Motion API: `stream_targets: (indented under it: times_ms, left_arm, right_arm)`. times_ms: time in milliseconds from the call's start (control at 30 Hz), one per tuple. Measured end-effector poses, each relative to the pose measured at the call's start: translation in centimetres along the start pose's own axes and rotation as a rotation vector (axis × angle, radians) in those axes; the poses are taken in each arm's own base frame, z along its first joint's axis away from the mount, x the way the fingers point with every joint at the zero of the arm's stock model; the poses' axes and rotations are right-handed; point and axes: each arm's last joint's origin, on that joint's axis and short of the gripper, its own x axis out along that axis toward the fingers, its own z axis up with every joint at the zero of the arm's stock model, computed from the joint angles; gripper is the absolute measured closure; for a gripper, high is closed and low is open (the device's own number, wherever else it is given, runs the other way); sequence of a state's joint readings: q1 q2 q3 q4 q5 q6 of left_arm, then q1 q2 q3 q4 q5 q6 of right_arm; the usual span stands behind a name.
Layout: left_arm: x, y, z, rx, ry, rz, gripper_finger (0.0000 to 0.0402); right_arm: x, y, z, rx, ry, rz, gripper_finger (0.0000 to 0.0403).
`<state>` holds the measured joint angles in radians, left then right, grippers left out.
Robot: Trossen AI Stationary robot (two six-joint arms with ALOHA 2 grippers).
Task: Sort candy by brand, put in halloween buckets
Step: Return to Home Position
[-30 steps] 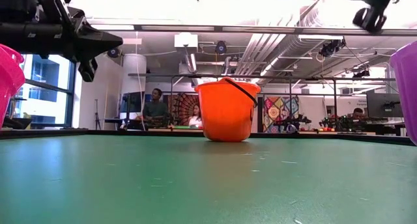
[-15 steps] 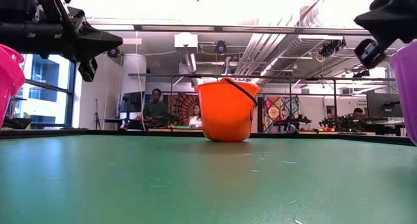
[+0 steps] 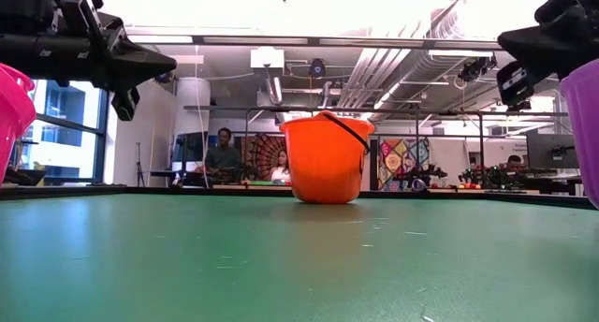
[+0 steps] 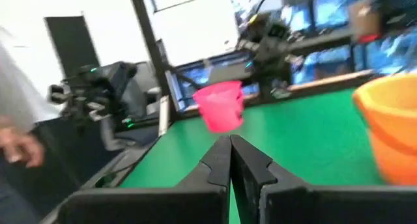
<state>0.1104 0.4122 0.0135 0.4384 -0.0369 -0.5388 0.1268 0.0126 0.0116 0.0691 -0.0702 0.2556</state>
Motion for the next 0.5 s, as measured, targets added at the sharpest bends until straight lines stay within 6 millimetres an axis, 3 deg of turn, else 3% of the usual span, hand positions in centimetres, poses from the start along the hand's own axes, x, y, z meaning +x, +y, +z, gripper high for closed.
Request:
stream_targets:
  times_ms: [200,500]
  left_arm:
    - [0.00,0.03,-0.05,0.000,0.006,0.004,0.0401]
    - [0.00,0.05,-0.07,0.000,0.008,0.005,0.0401]
  right_arm:
    - [-0.02,-0.48,-0.40,0.060,0.013,-0.130,0.0403]
    - [-0.03,-0.48,-0.42,0.106,0.012,-0.131,0.0403]
